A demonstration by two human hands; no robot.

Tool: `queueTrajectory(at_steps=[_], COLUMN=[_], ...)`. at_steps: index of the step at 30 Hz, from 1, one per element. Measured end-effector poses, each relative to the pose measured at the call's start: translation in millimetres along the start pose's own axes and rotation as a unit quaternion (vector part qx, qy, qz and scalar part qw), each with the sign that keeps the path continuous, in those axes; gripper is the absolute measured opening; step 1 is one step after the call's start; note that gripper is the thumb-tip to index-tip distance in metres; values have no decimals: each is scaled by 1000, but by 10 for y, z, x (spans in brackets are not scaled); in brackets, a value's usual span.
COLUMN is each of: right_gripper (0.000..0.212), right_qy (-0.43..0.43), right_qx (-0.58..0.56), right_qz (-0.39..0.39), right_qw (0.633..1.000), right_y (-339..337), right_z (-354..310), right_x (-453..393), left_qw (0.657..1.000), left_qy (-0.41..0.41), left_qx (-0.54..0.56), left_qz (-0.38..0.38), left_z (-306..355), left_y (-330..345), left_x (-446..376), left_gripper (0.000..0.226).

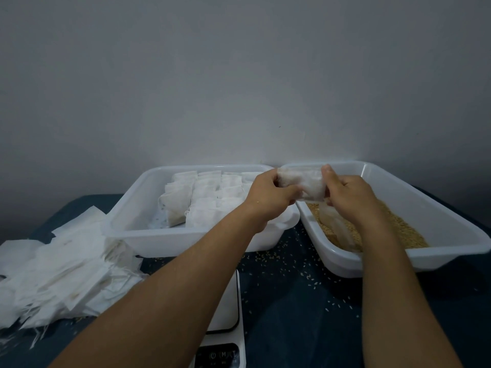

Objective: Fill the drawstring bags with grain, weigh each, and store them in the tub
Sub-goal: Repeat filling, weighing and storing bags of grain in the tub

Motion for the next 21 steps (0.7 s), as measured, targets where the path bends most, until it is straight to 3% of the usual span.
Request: queueTrajectory(at_steps=[3,7,11,15,21], right_gripper=[70,57,26,20,6], right_qy=[7,-13,-86,-164,-231], right_qx=[16,-94,-65,-47,9], right_qz=[52,-1,-26,-7,-74], right_qw=[998,995,994,985,970], right_y=[-53,-51,1,-2,87], right_z=[-7,-35,-124,-314,-684], right_x=[13,29,41,85,230], left_qw=[1000,999,996,994,999], left_qy=[-1,-12,-9,7,20], left_qx=[13,37,88,111,13], left_qz=[2,11,4,-22,-46], left_z=[-10,-16,-16,5,-101], left_y=[5,12,46,41,-101], left_x=[5,29,83,251,616], left_gripper=[17,20,25,33,48])
Point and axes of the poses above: each hand's wrist, its own x-axis away from the middle knuckle, its own y-axis out of the palm, z = x × y, the point moved 3 cm from there along -x, towards the middle knuckle, and after that the axes turned 15 degrees about -z, right-handed, at the moved point
